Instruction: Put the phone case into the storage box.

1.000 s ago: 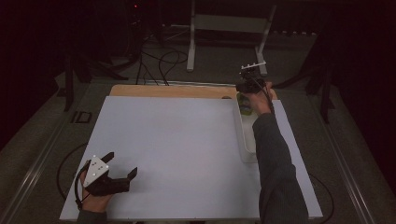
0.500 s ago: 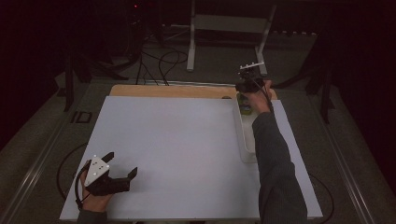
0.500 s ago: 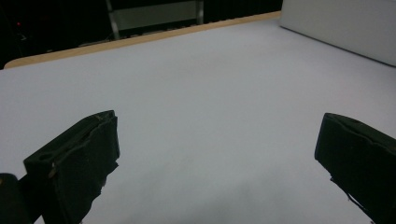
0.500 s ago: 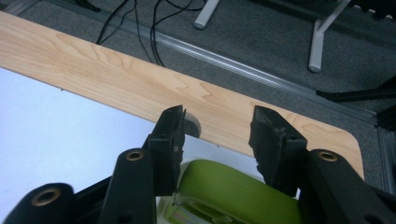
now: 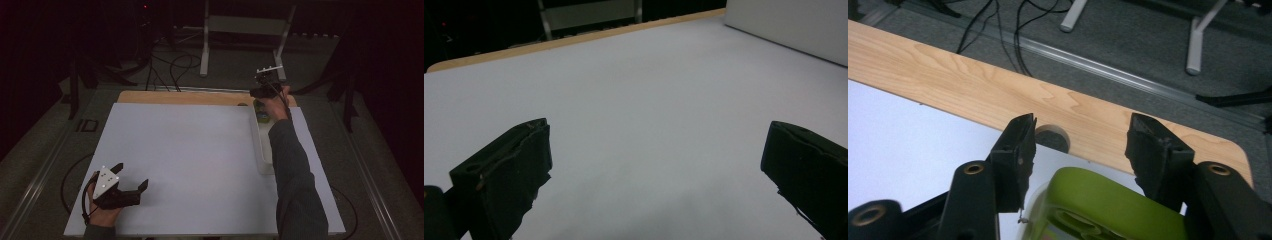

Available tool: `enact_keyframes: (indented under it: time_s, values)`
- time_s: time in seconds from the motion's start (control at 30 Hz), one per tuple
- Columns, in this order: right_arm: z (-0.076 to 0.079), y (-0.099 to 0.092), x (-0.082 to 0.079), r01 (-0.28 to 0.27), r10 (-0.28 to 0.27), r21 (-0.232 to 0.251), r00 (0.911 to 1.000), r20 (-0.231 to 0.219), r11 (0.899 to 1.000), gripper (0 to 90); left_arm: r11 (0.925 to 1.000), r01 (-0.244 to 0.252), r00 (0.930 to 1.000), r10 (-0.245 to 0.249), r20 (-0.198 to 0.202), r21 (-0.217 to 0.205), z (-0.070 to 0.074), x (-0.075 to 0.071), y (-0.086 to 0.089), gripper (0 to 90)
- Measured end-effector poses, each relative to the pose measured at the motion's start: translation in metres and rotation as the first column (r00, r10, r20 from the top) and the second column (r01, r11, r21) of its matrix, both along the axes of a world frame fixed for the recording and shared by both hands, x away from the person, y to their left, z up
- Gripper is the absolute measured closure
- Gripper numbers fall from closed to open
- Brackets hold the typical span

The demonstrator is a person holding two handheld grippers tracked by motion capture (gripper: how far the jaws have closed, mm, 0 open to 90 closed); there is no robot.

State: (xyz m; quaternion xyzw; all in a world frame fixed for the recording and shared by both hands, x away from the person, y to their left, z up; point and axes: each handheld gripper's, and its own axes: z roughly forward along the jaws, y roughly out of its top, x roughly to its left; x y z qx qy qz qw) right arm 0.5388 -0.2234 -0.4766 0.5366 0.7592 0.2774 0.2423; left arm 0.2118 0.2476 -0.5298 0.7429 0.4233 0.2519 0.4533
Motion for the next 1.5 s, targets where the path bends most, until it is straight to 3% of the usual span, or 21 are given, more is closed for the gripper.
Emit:
enact_keyframes:
  time_s: [0.13, 0.3, 0.67, 0.9, 1.23, 1.5]
  values:
    - [0.001, 0.0, 0.0, -0.021, 0.021, 0.028, 0.9997, -0.015, 0.999, 40.5, 1.0, 0.001, 1.0, -0.001, 0.0, 0.0, 0.0, 0.0, 0.0, 0.5]
    - [0.001, 0.003, 0.0, -0.046, 0.047, 0.025, 0.9988, -0.013, 0.999, 38.8, 1.0, 0.0, 1.0, 0.0, 0.001, -0.002, 0.0, 0.0, 0.0, 0.5]
    - [0.003, -0.003, 0.002, -0.032, 0.033, 0.033, 0.9988, -0.036, 0.999, 37.6, 1.0, -0.002, 1.0, 0.002, 0.0, -0.003, 0.0, 0.001, 0.001, 0.6]
    - [0.006, -0.006, 0.003, -0.012, 0.012, 0.031, 0.9997, -0.022, 0.999, 35.7, 1.0, -0.002, 1.0, 0.002, 0.0, 0.001, 0.0, 0.001, 0.001, 0.6]
    - [0.016, -0.009, 0.001, 0.012, -0.014, 0.055, 0.9992, 0.038, 0.998, 36.2, 1.0, -0.001, 1.0, 0.001, -0.002, -0.002, 0.0, 0.001, 0.0, 1.0]
    - [0.019, -0.012, 0.0, 0.032, -0.035, 0.07, 0.9983, 0.048, 0.997, 33.2, 1.0, 0.0, 1.0, 0.0, -0.002, -0.003, 0.0, 0.001, 0.0, 1.0]
